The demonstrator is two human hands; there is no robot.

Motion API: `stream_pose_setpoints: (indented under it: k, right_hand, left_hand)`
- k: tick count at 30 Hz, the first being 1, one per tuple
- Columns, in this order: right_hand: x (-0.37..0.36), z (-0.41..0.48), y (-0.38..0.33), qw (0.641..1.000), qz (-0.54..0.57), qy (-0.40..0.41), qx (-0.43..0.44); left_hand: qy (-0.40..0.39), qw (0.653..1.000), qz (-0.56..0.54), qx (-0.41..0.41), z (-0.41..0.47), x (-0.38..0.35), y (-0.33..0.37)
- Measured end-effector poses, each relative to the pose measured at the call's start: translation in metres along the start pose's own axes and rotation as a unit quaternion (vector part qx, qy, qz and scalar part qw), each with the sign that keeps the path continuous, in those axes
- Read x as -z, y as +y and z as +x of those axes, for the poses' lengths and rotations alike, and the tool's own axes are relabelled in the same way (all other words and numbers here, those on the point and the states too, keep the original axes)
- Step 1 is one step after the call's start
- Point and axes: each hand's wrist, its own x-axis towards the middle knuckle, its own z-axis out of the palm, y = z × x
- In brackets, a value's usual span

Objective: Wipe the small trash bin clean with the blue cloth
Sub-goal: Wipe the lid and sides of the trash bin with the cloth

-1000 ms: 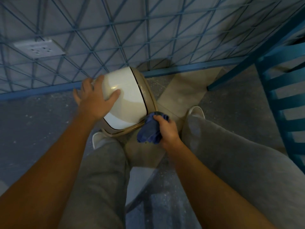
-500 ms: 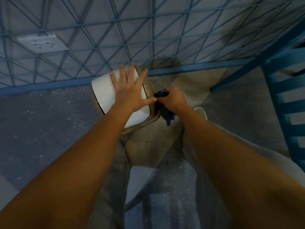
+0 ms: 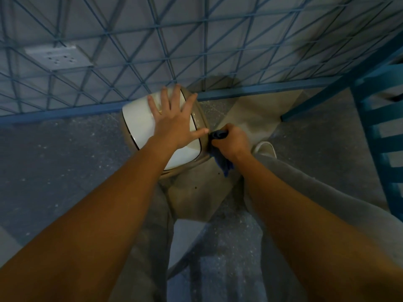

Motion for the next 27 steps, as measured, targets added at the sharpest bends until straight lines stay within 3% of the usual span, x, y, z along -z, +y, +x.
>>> stream_pose_setpoints:
  k: [7,16,27]
  right_hand:
    - [0.008,0.030,-0.031,0.997,-0.059,-0.008,0.040]
    - [-0.007,0.008,-0.001,1.000,-0.006,0.007,0.008]
    - [0.002,0.029,-0.027,0.996,-0.084,0.009,0.039]
  left_hand:
    - [0.023,1.000,-0.020,0.003,0.001,-0.003,-0.001]
    - [0.004,1.000,0.005,-0.013,-0.002,-0.003,0.003]
    - [0.013,0.999,0.013,-0.026,-0.003,-0.004,0.002]
